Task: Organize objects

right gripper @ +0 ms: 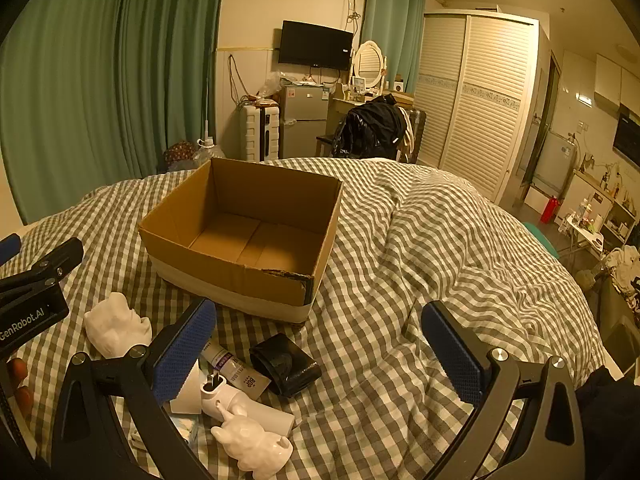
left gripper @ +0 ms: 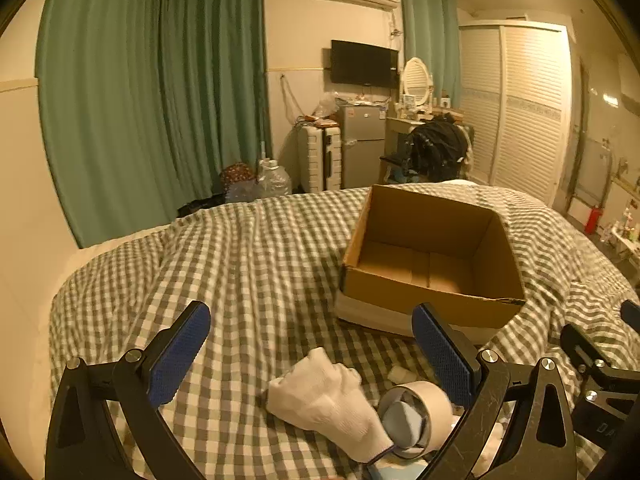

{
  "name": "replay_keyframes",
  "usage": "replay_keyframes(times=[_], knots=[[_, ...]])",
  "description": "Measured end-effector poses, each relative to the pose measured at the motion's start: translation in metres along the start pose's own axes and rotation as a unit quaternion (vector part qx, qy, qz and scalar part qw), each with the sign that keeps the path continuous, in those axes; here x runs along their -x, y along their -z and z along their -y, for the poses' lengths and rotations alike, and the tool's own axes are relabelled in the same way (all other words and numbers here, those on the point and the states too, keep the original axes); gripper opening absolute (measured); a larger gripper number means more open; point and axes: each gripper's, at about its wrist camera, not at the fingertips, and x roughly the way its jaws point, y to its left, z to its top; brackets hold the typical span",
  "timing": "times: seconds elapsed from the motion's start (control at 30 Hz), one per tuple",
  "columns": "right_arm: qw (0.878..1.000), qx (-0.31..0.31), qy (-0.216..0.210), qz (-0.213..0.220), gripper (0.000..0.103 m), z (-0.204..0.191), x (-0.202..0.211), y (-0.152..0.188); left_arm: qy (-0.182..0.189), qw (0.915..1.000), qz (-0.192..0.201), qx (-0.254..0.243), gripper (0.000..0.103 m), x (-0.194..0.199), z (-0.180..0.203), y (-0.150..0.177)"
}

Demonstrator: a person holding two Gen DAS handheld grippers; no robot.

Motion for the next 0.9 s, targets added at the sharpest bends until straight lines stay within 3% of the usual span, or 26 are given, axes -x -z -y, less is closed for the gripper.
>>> replay_keyframes(times=[0.23, 0.37, 0.43, 0.57, 0.73, 0.9], knots=[[1.000, 0.001, -0.001, -0.001, 0.103, -0.001, -0.001, 0.001, 0.007, 0.9999, -0.002, -0.008, 0.103, -0.002, 0.005, 0.001], [1.000, 0.000, -0.002, -0.001, 0.103, -0.001, -0.001, 0.000, 0.043, 0.9984, -0.020, 0.031, 0.103, -0.005, -0.002, 0.001], [1.000, -0.001, -0.003, -0.002, 0.103, 0.000, -0.002, 0.000, 0.035, 0.9988, -0.016, 0.031, 0.103, -0.006, -0.001, 0.001], [1.000, -0.005, -0.005, -0.006, 0.103, 0.000, -0.004, 0.002, -0.016, 0.9996, 0.000, -0.022, 0.103, -0.006, 0.011, 0.004], [1.000, 0.000, -0.005, -0.005, 0.103, -0.002, -0.004, 0.003, 0.015, 0.9997, -0.001, -0.021, 0.103, -0.004, 0.013, 0.005], [1.000, 0.003, -0.003, -0.003, 0.103, 0.000, -0.005, 0.003, 0.000, 0.9994, 0.018, -0.031, 0.103, 0.000, 0.015, 0.004]])
